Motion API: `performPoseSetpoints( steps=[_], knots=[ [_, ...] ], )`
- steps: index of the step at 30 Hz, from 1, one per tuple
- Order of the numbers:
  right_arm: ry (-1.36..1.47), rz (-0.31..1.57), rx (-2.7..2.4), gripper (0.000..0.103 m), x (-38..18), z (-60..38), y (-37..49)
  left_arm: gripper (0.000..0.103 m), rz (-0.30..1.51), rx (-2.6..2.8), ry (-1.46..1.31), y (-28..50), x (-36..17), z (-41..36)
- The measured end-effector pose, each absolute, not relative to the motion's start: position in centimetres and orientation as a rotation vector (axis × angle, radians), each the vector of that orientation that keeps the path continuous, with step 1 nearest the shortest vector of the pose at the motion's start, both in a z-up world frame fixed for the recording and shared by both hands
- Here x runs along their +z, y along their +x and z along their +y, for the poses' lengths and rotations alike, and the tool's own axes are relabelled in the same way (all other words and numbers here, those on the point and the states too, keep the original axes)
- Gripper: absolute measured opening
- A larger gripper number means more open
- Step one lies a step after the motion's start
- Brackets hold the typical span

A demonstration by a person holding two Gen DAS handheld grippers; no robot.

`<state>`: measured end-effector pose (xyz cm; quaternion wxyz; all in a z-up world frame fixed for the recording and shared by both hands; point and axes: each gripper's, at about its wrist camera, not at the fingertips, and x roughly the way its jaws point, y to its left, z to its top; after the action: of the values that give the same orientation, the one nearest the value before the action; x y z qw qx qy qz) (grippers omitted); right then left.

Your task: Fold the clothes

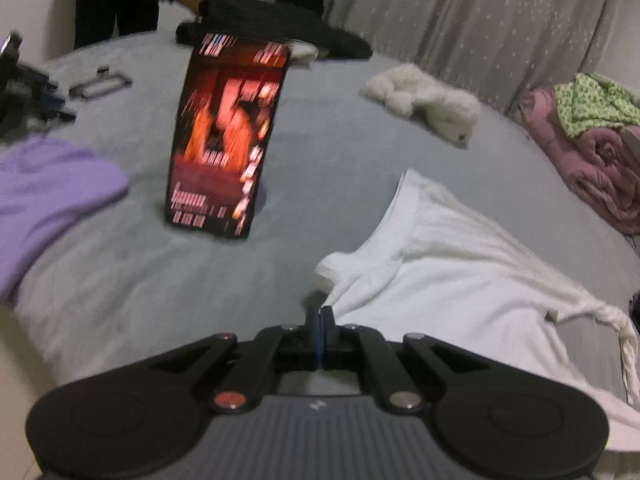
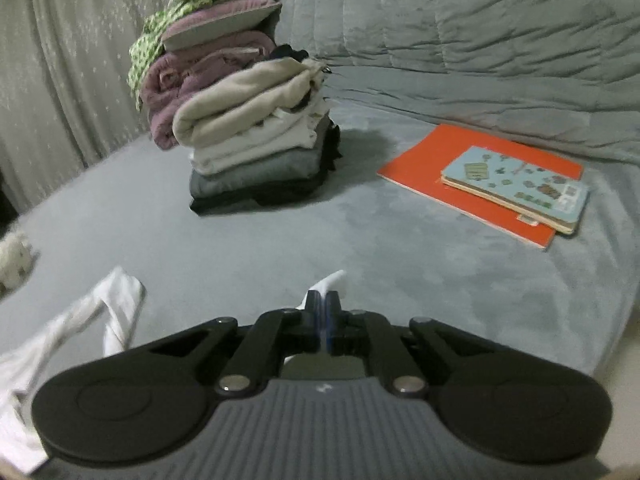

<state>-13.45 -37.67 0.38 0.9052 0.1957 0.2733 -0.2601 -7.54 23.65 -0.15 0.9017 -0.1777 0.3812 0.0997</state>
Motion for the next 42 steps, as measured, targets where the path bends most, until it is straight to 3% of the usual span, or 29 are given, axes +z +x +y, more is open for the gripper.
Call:
performPoseSetpoints(
  steps=[5,18,22,24,25,27,35,37,39,42],
  knots=[
    [0.358,0.64,-0.555,0.003,-1.0,-37.7,-14.3,0.0,0.844,0.213,-0.364,-8.2,-1.9,24.0],
    [0.581,0.766,-0.56,0.002,-3.8,-41.3,-14.9,0.002,0.807,0.245,-0.301,-9.4,-2.4,23.4],
    [0.695,0.706,-0.56,0.016,-3.8,-42.0,-16.0,0.012,0.801,0.223,-0.345,-9.3,-2.2,23.6],
    [0.781,0.653,-0.568,0.027,-3.9,-42.6,-17.0,0.031,0.796,0.2,-0.389,-9.3,-2.1,23.8],
    [0.824,0.625,-0.569,0.037,-3.9,-42.9,-17.4,0.034,0.793,0.186,-0.413,-9.3,-2.0,23.9],
    [0.875,0.589,-0.571,0.044,-3.8,-43.1,-17.8,0.04,0.784,0.167,-0.446,-9.3,-1.7,24.0],
    [0.807,0.598,-0.586,0.053,-3.3,-41.6,-16.8,0.038,0.767,0.099,-0.577,-8.1,-2.2,23.7],
    [0.791,0.599,-0.584,0.053,-3.3,-41.3,-16.7,0.035,0.759,0.132,-0.548,-7.6,-2.3,23.3],
    [0.785,0.6,-0.583,0.054,-3.3,-41.1,-16.6,0.025,0.769,0.219,-0.438,-7.1,-2.2,22.1],
    [0.75,0.597,-0.598,0.055,-3.1,-40.6,-16.4,0.026,0.76,0.29,-0.33,-6.9,-1.9,20.8]
  ],
)
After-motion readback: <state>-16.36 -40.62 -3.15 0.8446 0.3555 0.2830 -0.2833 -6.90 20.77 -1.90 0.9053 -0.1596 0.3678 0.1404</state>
